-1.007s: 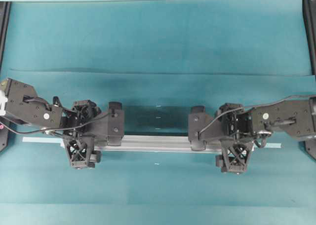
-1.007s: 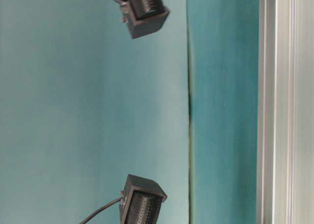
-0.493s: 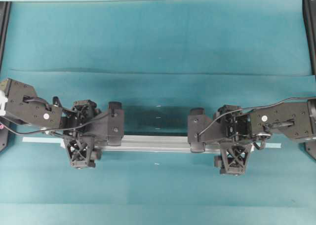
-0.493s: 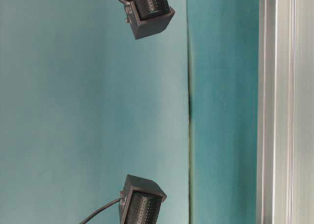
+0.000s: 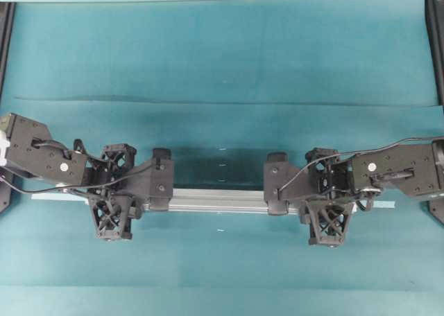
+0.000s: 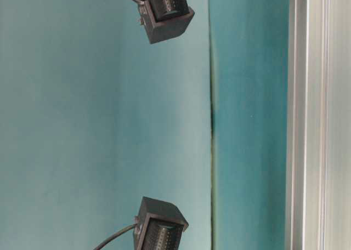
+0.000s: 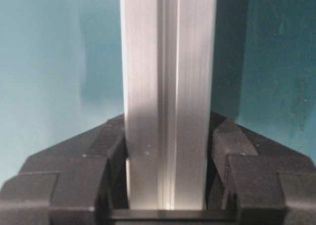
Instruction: Lift the metal rail with both hands and move it towards you.
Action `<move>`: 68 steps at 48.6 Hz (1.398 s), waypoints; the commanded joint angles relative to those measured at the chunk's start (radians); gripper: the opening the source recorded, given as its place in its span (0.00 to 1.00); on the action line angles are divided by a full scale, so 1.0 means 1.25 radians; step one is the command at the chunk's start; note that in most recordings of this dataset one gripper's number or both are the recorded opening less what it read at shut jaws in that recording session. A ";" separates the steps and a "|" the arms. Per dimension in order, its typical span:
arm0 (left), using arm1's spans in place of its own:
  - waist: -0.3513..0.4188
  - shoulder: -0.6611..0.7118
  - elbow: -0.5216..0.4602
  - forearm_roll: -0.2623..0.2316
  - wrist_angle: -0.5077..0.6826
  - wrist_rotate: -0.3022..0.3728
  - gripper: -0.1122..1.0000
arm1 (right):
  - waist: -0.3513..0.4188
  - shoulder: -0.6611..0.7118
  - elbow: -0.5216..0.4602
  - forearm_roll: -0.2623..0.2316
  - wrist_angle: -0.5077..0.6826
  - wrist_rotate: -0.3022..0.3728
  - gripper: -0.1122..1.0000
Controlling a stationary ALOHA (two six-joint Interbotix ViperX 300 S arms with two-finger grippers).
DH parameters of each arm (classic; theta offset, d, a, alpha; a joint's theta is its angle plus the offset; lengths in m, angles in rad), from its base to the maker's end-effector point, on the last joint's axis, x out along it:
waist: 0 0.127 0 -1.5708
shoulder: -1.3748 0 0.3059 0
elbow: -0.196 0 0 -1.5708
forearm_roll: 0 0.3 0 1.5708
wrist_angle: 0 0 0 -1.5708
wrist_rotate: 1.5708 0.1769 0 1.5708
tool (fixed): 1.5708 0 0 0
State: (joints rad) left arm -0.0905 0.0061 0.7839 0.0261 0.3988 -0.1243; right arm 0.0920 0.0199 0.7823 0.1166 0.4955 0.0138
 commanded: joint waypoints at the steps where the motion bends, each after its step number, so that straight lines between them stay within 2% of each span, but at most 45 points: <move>1: 0.002 -0.006 -0.004 0.000 -0.004 -0.005 0.36 | 0.000 0.004 -0.002 0.002 -0.009 -0.001 0.43; 15: 0.002 -0.015 -0.012 0.000 -0.002 -0.004 0.36 | -0.004 -0.002 -0.010 0.002 0.004 0.001 0.43; 23: 0.002 -0.070 -0.045 0.000 0.061 0.001 0.36 | -0.020 -0.056 -0.047 0.004 0.067 0.001 0.43; 29: 0.004 -0.112 -0.083 0.000 0.161 0.005 0.36 | -0.044 -0.108 -0.087 0.002 0.155 0.001 0.43; 36: 0.007 -0.171 -0.142 0.000 0.287 0.006 0.36 | -0.072 -0.172 -0.161 0.002 0.301 0.001 0.43; 47: 0.026 -0.265 -0.248 0.000 0.433 0.006 0.36 | -0.086 -0.233 -0.272 0.006 0.492 0.007 0.43; 57: 0.031 -0.297 -0.342 0.000 0.542 0.005 0.36 | -0.086 -0.248 -0.378 0.013 0.632 0.085 0.43; 68: 0.032 -0.286 -0.450 0.000 0.657 0.002 0.36 | -0.086 -0.247 -0.469 0.013 0.761 0.146 0.43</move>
State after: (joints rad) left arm -0.0506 -0.3359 0.2945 0.0215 1.1842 -0.1120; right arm -0.0046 -0.2807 0.2454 0.1258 1.3944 0.1166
